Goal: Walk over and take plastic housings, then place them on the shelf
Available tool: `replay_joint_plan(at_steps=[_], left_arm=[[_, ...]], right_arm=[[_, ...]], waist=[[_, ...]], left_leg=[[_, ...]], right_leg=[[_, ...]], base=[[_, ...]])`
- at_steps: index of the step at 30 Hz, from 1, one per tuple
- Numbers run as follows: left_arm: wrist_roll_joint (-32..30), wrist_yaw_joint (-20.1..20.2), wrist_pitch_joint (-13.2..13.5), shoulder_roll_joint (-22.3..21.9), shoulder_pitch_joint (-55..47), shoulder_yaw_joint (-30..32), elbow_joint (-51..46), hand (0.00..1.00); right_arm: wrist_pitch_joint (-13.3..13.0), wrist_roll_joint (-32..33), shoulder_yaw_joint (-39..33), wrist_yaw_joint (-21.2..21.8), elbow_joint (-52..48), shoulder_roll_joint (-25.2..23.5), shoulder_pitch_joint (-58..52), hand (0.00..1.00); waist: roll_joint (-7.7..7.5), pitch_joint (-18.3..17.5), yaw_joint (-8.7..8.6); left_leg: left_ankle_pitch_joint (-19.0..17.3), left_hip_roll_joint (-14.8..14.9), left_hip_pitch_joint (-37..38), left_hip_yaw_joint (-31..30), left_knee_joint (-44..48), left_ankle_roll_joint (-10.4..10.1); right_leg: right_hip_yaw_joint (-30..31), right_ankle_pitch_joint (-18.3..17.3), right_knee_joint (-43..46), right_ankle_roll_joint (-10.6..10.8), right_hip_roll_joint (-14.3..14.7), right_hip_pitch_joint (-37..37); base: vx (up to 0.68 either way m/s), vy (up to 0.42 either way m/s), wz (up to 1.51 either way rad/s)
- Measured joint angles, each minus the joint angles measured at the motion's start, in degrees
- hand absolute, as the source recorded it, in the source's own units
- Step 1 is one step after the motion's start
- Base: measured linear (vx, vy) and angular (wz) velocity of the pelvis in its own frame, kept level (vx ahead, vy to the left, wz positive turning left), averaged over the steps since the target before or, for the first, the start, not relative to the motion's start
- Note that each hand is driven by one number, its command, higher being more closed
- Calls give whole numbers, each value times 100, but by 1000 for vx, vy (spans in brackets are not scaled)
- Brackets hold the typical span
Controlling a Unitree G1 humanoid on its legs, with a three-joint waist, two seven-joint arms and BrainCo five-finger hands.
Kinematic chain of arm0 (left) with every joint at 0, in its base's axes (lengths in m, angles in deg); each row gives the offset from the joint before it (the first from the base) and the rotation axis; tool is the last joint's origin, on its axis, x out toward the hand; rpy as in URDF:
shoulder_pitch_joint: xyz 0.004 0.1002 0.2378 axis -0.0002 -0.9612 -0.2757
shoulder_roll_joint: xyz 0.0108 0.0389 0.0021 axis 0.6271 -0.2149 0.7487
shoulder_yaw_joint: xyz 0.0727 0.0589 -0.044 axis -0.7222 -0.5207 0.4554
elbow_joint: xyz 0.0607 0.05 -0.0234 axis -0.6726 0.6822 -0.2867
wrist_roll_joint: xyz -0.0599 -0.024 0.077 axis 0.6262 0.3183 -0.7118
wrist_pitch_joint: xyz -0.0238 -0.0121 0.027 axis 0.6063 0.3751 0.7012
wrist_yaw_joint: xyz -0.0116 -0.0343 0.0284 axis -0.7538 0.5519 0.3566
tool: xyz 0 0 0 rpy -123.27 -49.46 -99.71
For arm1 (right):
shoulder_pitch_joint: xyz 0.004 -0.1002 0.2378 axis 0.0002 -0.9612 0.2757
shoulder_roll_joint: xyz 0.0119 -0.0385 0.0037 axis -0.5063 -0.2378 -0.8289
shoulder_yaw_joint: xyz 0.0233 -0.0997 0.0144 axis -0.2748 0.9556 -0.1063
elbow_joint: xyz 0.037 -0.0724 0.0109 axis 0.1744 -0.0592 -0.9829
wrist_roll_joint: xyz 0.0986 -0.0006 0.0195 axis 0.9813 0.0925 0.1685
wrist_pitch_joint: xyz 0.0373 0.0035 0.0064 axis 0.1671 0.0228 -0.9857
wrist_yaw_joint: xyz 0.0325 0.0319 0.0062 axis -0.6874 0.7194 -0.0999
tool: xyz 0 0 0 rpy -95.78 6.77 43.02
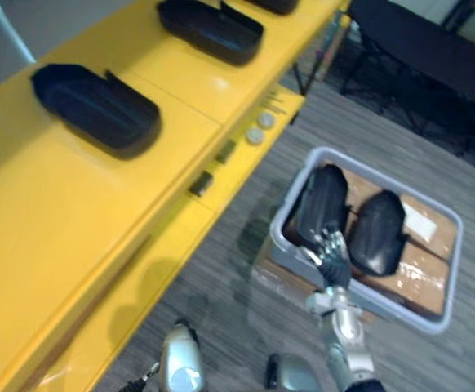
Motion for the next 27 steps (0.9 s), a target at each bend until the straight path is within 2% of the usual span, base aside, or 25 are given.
replay_joint_plan(at_steps=[1,3,6,7,9,11,14,18,21,22,23,26,27], left_arm=[[24,2,7,-112,-96,10,74,0],[162,14,24,-296,-392,54,152,0],[232,8,53,-508,-734,104,190,0],[229,3,66,-545,-775,102,191,0],[123,0,81,-586,-855,97,198,0],[-372,-8,156,-538,-801,93,195,0],[-1080,-26,368,-377,-646,-58,144,0],[-1136,-76,490,-143,-412,-363,-14,0],[-1100,-226,491,-127,-410,-538,-84,0],[-1088,-283,586,-166,-432,-585,-89,0],[-1056,-292,639,-192,-450,-595,-96,0],[-930,-465,897,-276,-530,-812,-202,0],[-946,-475,911,-296,-536,-817,-311,0]], right_arm=[[83,-32,-16,-64,-3,87,-124,0],[197,-95,-112,-122,-8,197,-445,0],[365,-69,-515,-139,-5,313,-814,0],[378,-62,-600,-137,2,321,-836,0],[379,4,-822,-112,22,328,-866,0],[326,127,-965,-94,89,302,-878,0],[255,289,-994,-63,118,254,-876,0],[211,348,-1056,21,152,152,-783,0],[220,208,-1001,-252,264,46,-662,0],[241,86,-962,-532,308,34,-678,0],[241,56,-966,-633,316,35,-680,0],[199,-139,-1302,-1231,305,43,-710,0],[195,-212,-1479,-1417,305,36,-736,0]], waist=[[113,-40,-27],[221,-161,-87],[416,-368,-159],[438,-384,-186],[442,-436,-226],[405,-459,-240],[291,-540,-249],[246,-584,-270],[252,-581,-277],[265,-563,-264],[280,-555,-262],[456,-390,-394],[570,-350,-377]], left_leg=[[147,36,225,11,-229,-137],[340,-7,531,54,-623,-246],[627,-120,745,113,-1116,-262],[675,-152,780,131,-1205,-263],[794,-275,851,171,-1470,-265],[784,-341,895,174,-1490,-254],[757,-397,912,21,-1546,-288],[700,-532,911,-170,-1559,-280],[655,-552,910,-282,-1504,-286],[655,-529,894,-363,-1358,-285],[655,-525,889,-467,-1321,-285],[548,-452,804,-582,-1255,-250],[480,-416,803,-563,-1254,-238]], right_leg=[[5,48,-41,-60,81,100],[90,59,-73,-88,131,126],[194,11,-148,-135,125,41],[200,14,-148,-130,105,18],[218,44,-140,-110,8,-113],[224,148,-165,-106,-90,-166],[349,371,-398,-64,-75,-187],[409,673,-646,-8,-182,-250],[456,765,-593,17,-198,-303],[421,764,-542,15,-190,-264],[403,757,-533,4,-182,-252],[112,621,-457,-123,-116,-182],[83,603,-437,-121,-88,-182]], base=[[-187,-202,-22],[-140,-129,-22],[-84,-72,-19],[-70,-14,-14],[-34,23,-21],[22,52,-29],[48,31,-29],[29,54,-31],[-5,43,-19],[-63,0,-1],[-89,-13,11],[-132,-14,33],[-217,16,20]])
